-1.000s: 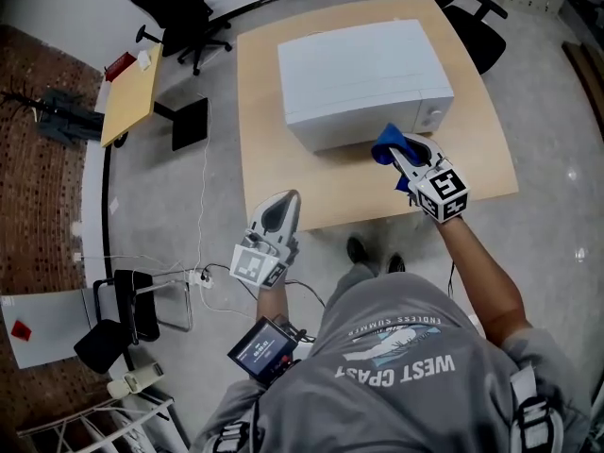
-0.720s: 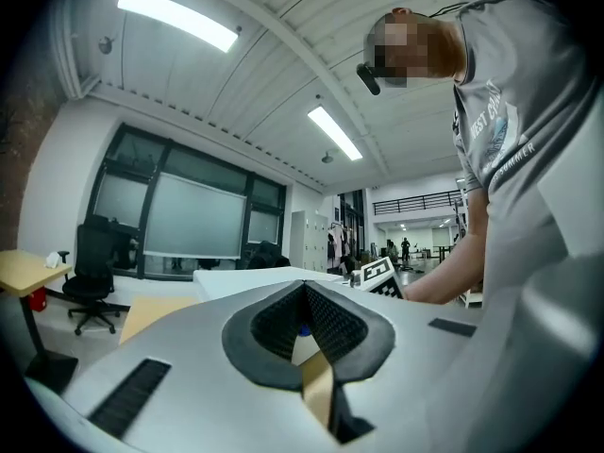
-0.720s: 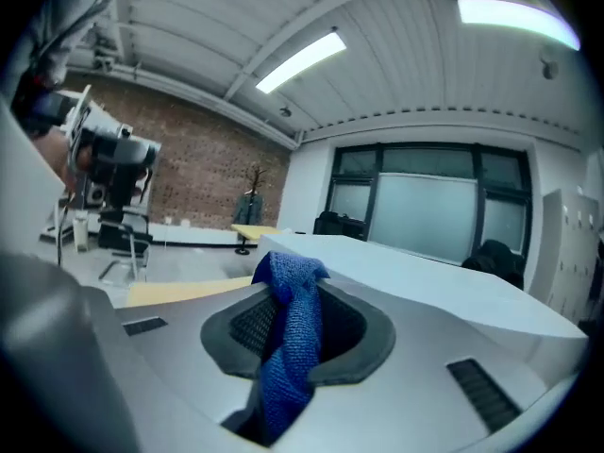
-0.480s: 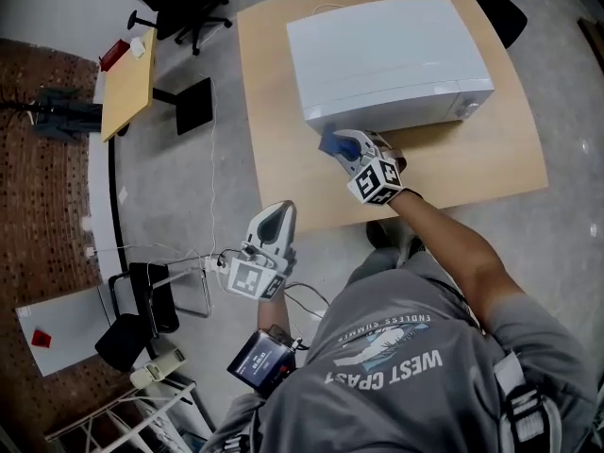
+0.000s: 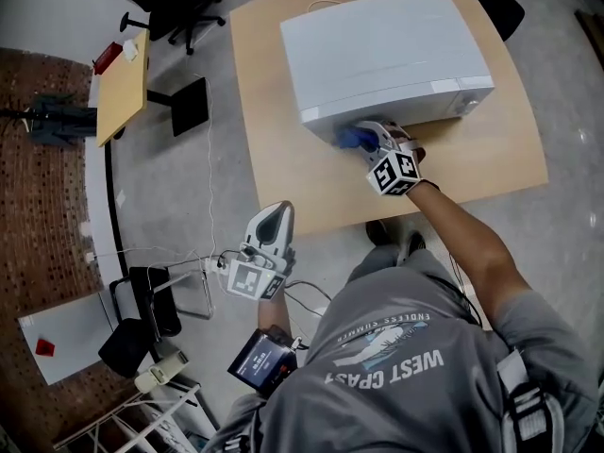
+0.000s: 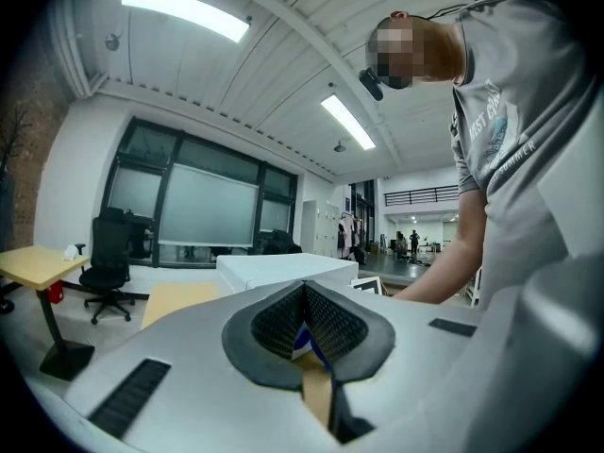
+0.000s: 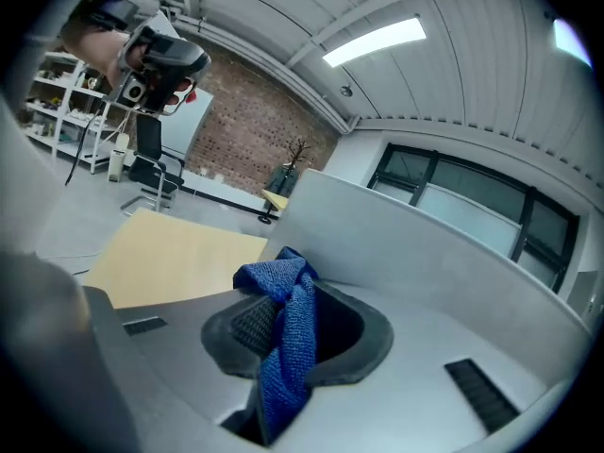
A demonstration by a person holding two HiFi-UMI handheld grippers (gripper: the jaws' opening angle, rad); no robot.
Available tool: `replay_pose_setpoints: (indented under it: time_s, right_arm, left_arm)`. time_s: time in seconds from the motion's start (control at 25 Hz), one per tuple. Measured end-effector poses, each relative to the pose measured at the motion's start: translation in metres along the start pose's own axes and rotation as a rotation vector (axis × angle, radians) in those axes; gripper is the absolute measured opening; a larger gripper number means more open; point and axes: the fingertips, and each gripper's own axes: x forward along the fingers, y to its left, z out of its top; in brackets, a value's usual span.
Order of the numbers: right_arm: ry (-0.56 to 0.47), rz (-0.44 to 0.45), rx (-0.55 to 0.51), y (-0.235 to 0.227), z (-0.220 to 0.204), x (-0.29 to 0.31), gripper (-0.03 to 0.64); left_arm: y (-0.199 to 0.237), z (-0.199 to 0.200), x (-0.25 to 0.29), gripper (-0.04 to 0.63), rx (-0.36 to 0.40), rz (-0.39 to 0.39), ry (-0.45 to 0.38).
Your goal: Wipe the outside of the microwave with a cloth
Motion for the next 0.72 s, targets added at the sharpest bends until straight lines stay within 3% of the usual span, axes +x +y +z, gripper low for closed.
replay_pose_setpoints:
  time_s: [0.16, 0.4, 0.72]
  right_arm:
    - [0.074, -0.094, 0.016, -0.045, -0.043, -0.055, 0.069]
    - [0.206, -0.266, 0.135, -0.102, -0.116, -0.129, 0.069]
    - [0.257, -0.378, 0.218, -0.136, -0.146, -0.17, 0.069]
  left_arm:
    - [-0.011, 0.003, 0.018, 0.023, -0.004, -0.043, -0.011]
    - [-0.021, 0.007, 0.036, 0.023, -0.006, -0.08, -0.018]
    - [-0.037, 0.009, 0.053, 0.023, -0.002, -0.116, -0.016]
